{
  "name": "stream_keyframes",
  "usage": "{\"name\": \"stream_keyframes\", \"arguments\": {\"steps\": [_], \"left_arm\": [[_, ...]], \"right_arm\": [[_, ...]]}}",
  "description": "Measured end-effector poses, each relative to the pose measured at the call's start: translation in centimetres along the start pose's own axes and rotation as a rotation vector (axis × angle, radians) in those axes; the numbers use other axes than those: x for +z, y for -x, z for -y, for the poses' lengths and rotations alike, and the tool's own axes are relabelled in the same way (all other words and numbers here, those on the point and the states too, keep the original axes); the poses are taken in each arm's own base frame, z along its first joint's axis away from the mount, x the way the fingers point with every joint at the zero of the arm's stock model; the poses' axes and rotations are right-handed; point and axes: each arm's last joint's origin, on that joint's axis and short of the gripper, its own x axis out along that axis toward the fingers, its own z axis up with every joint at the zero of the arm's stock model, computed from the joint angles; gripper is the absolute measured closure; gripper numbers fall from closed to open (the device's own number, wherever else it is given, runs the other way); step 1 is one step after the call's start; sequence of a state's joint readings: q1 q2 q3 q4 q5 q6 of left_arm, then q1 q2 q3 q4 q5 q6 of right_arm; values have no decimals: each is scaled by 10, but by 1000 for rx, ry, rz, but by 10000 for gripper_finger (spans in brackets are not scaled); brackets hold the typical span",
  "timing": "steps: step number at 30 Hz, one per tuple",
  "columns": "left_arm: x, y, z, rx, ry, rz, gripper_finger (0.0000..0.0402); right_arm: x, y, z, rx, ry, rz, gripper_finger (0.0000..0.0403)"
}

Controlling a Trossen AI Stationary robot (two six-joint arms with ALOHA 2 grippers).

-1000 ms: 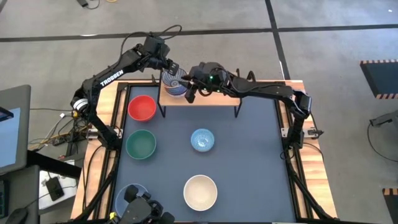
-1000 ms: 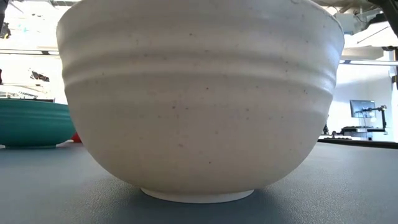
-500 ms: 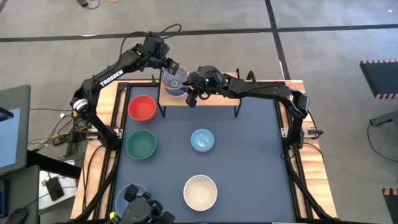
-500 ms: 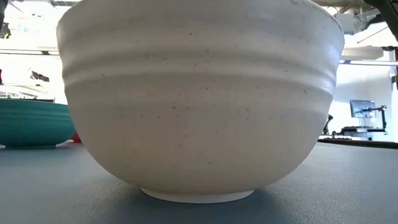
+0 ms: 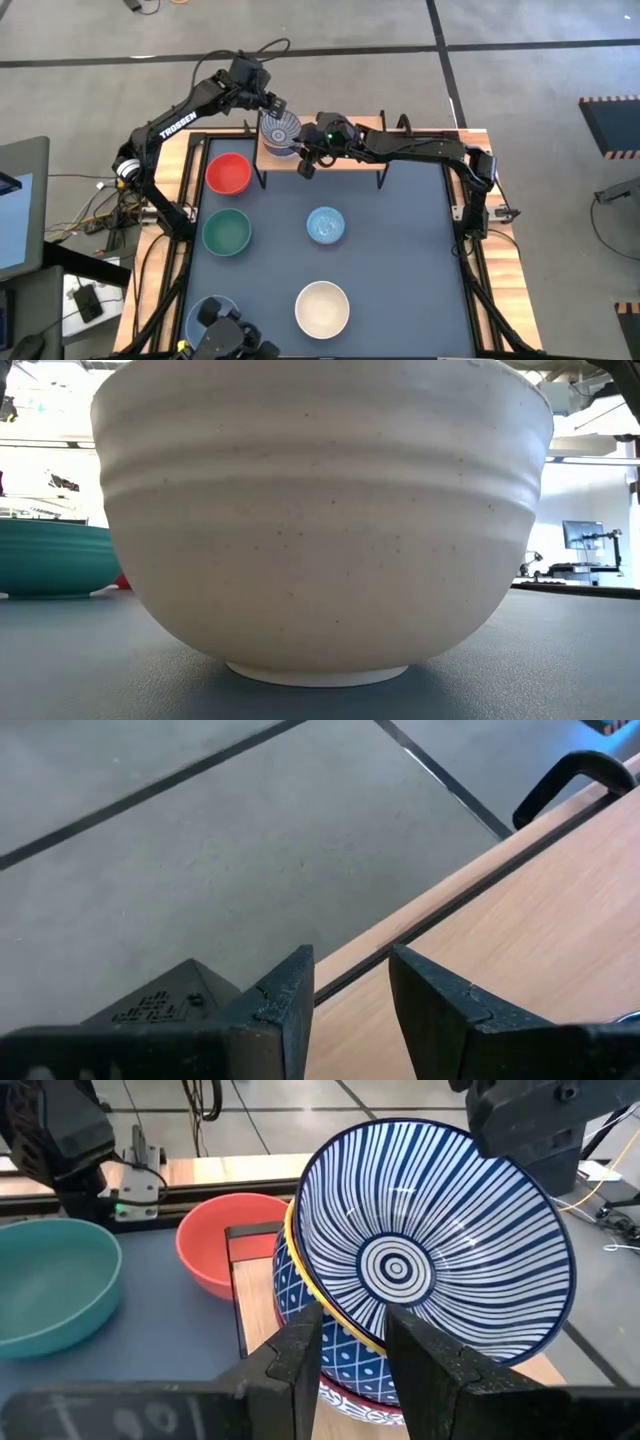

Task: Place and stack bowls onto a shelf
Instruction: Stack the blue patterned white bowl on the top of the yellow patterned bowl on the shelf, then stack the light blue patterned bowl on the top of the blue patterned bowl on the shelf

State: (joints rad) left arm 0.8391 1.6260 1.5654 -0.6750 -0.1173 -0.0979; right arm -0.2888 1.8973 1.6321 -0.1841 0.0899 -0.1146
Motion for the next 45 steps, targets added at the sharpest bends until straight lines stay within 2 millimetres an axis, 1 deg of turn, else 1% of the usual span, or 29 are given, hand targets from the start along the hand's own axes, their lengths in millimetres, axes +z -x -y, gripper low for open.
{"name": "stream_keyframes", "arguments": {"steps": [7,12,17,25,29,34,40,45], "left_arm": [[-4,-1,0,1,-14,-44,285],[-6,-2,0,-2,-19,-60,285],[-3,7,-2,4,-17,-28,285],[3,36,-6,-1,4,63,285],[6,56,-8,-7,18,112,285],[6,85,-6,-27,18,180,285],[4,119,1,-76,41,255,285],[-4,138,14,-134,45,245,285]], "right_arm": [[6,7,-13,-48,59,16,267],[11,13,-23,-28,91,32,267],[8,14,-35,1,107,9,267],[6,17,-51,39,129,-20,267],[4,19,-59,58,135,-44,267],[-1,20,-64,96,30,-101,267],[-11,22,-66,169,-57,-203,265],[-26,27,-68,210,-77,-370,242]]}}
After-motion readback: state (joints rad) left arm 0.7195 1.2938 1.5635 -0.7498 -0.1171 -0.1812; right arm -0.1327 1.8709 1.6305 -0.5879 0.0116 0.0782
